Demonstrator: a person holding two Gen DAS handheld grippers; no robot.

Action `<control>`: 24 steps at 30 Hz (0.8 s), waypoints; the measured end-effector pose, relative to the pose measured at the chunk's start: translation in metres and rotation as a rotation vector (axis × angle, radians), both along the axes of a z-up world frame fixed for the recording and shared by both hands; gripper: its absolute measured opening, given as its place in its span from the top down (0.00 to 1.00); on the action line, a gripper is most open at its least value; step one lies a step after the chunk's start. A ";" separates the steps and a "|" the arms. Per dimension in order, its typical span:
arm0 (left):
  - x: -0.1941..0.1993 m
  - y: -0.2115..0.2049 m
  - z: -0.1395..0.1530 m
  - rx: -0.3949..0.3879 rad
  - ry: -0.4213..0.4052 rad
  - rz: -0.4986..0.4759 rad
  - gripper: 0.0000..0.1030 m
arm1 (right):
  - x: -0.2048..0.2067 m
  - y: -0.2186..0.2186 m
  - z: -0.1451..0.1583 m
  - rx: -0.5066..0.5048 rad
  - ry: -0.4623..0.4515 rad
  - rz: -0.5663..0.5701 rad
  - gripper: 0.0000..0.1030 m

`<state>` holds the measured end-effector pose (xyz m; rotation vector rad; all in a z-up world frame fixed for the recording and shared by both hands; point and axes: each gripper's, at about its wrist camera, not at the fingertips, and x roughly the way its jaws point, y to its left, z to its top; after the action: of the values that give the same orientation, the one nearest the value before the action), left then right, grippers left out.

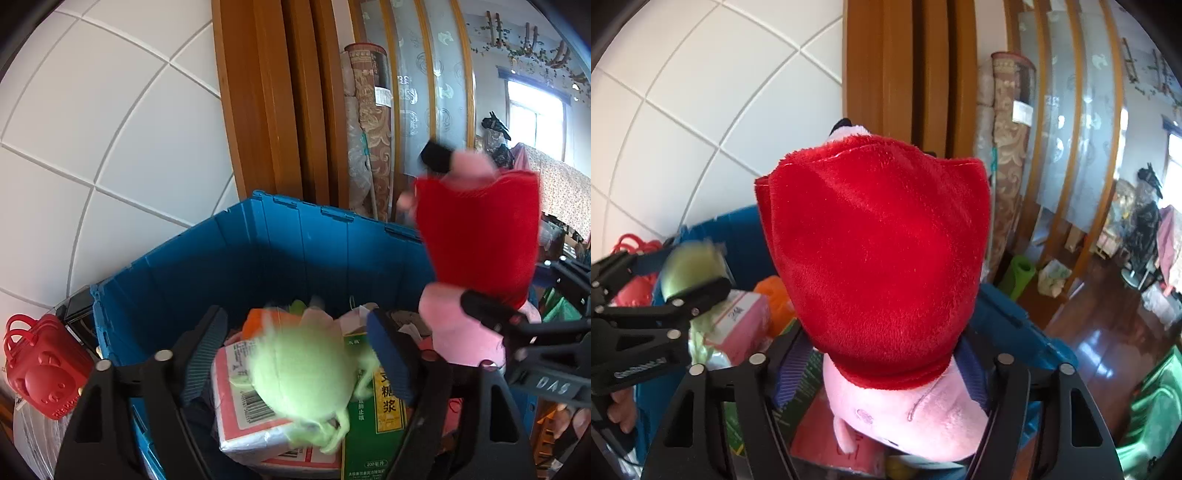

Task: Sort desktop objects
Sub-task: 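Open both grippers to drop the ball and pig into the crate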

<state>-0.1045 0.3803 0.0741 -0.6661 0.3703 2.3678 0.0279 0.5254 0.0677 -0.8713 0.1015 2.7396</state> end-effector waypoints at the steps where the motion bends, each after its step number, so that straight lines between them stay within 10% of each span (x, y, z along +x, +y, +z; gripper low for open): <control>1: 0.000 0.000 0.000 -0.003 0.003 0.003 0.21 | -0.002 -0.002 -0.003 0.001 -0.013 0.006 0.25; 6: 0.000 -0.006 -0.002 -0.008 -0.005 0.004 0.21 | -0.005 -0.006 -0.007 0.020 -0.034 0.010 0.01; 24: 0.031 -0.099 0.010 0.093 0.066 -0.018 0.20 | 0.051 -0.074 0.026 0.059 0.041 -0.037 0.00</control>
<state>-0.0737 0.2809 0.0839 -0.5406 0.2913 2.3785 0.0790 0.4518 0.0935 -0.7902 0.0443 2.7120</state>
